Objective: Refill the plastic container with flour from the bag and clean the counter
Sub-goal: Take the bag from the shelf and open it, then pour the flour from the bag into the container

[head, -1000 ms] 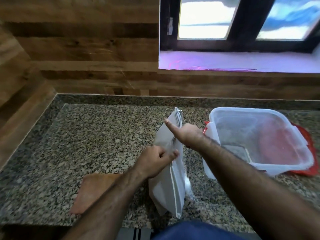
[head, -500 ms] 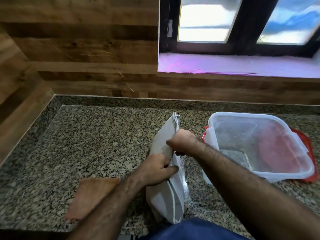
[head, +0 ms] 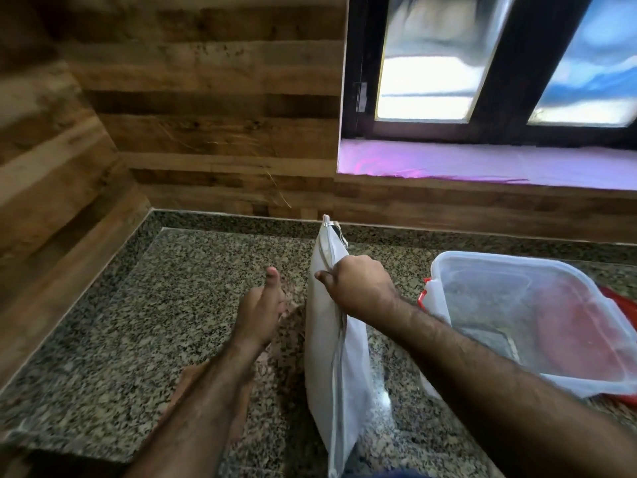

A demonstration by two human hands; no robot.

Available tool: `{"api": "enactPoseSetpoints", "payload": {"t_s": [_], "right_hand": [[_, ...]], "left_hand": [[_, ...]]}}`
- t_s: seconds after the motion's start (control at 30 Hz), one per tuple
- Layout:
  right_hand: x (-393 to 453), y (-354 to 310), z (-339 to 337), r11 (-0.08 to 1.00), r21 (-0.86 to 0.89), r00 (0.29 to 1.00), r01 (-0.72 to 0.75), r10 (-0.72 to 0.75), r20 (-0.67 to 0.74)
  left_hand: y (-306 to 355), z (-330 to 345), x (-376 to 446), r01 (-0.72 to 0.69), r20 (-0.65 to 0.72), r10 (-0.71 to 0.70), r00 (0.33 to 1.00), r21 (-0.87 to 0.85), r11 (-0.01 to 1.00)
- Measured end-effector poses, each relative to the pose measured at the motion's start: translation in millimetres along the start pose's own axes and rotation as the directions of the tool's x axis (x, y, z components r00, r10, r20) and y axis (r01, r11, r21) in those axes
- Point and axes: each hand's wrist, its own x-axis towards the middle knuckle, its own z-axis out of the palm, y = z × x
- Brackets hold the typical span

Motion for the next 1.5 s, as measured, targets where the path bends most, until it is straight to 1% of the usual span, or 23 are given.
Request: {"api": "enactPoseSetpoints", "payload": {"t_s": [0.07,0.13,0.2,0.27,0.3,0.33,0.4,0.43,0.5,0.53,0.57,0.63,0.7,0.77,0.83,0.9,1.0,1.13,1.2,1.3,1.4,1.5], "right_hand": [[-1.1,-6.6,-23.9,0.991,-0.044,0.986,0.127,-0.131,-0.103],[2.0,-15.5,-54.4,0.967,-0.089,0.936,0.238,-0.253,-0.244],[7.8,-25.7,-88.2,0.937,-0.149,0.864,0.314,-0.348,-0.363],[14.6,-36.4,-120.9,0.913,-0.188,0.813,0.361,-0.407,-0.416],[18.3,-41.4,-135.5,0.9,-0.198,0.784,0.389,-0.436,-0.441],[22.2,-45.7,-148.4,0.88,-0.216,0.733,0.423,-0.472,-0.49],[30.3,-50.1,-169.6,0.843,-0.261,0.593,0.471,-0.522,-0.614],[34.6,-50.9,-177.7,0.834,-0.278,0.543,0.476,-0.528,-0.653],[40.7,-51.4,-191.3,0.833,-0.32,0.497,0.451,-0.532,-0.685],[44.1,-50.6,-196.4,0.834,-0.339,0.479,0.435,-0.534,-0.697],[46.0,-49.5,-201.6,0.829,-0.357,0.447,0.431,-0.54,-0.713],[49.6,-46.5,-209.2,0.8,-0.395,0.354,0.451,-0.567,-0.744],[51.9,-42.9,-215.0,0.776,-0.43,0.278,0.462,-0.587,-0.76],[50.4,-37.4,-221.3,0.773,-0.447,0.242,0.451,-0.588,-0.772],[46.5,-29.2,-227.8,0.776,-0.455,0.234,0.437,-0.586,-0.776],[42.1,-18.1,-235.4,0.775,-0.455,0.247,0.438,-0.591,-0.768],[33.8,0.7,-245.9,0.785,-0.446,0.318,0.431,-0.594,-0.739],[20.3,32.9,-248.6,0.817,-0.428,0.395,0.387,-0.567,-0.723],[13.3,49.4,-247.7,0.829,-0.421,0.417,0.368,-0.552,-0.722],[3.4,68.7,-247.9,0.85,-0.338,0.47,0.404,-0.51,-0.72],[-5.9,87.3,-247.4,0.875,-0.207,0.554,0.437,-0.444,-0.705],[-15.7,107.0,-243.7,0.904,-0.115,0.638,0.412,-0.376,-0.672]], "left_hand": [[9.7,-12.6,10.1,0.044,-0.076,-0.047,0.996,-0.044,0.998],[24.6,-25.9,22.4,0.112,-0.128,-0.121,0.984,-0.076,0.991],[41.8,-39.7,39.5,0.202,-0.129,-0.216,0.968,-0.112,0.973],[63.4,-54.6,56.0,0.257,-0.057,-0.272,0.961,-0.194,0.947],[77.2,-61.7,61.8,0.255,-0.029,-0.27,0.962,-0.253,0.933],[90.3,-69.3,69.0,0.241,-0.025,-0.26,0.965,-0.303,0.922],[118.8,-82.9,79.1,0.181,-0.008,-0.198,0.98,-0.372,0.911],[133.9,-90.1,80.2,0.16,0.023,-0.164,0.986,-0.393,0.905],[166.3,-101.3,74.6,0.128,0.053,-0.117,0.992,-0.434,0.892],[176.3,-105.9,75.6,0.101,0.046,-0.09,0.995,-0.446,0.889],[185.4,-108.6,74.0,0.075,0.039,-0.064,0.997,-0.452,0.889],[194.9,-111.2,72.1,0.051,0.054,-0.031,0.998,-0.449,0.892],[197.9,-111.6,74.1,0.072,0.058,-0.05,0.997,-0.465,0.883],[201.2,-114.5,75.5,0.091,0.063,-0.07,0.996,-0.468,0.879],[200.6,-117.1,80.2,0.093,0.087,-0.059,0.994,-0.47,0.878],[204.4,-118.4,81.2,0.069,0.104,-0.022,0.994,-0.468,0.881],[219.6,-118.2,79.6,0.014,0.125,0.043,0.991,-0.423,0.906],[244.0,-117.4,80.6,-0.025,0.109,0.082,0.991,-0.447,0.894],[256.7,-114.2,80.1,-0.036,0.099,0.09,0.991,-0.45,0.892],[277.0,-105.9,75.5,-0.057,0.072,0.094,0.993,-0.405,0.913],[295.6,-91.4,70.1,-0.061,0.059,0.088,0.994,-0.367,0.928],[306.3,-76.4,63.7,-0.068,0.075,0.098,0.992,-0.334,0.94]]}}
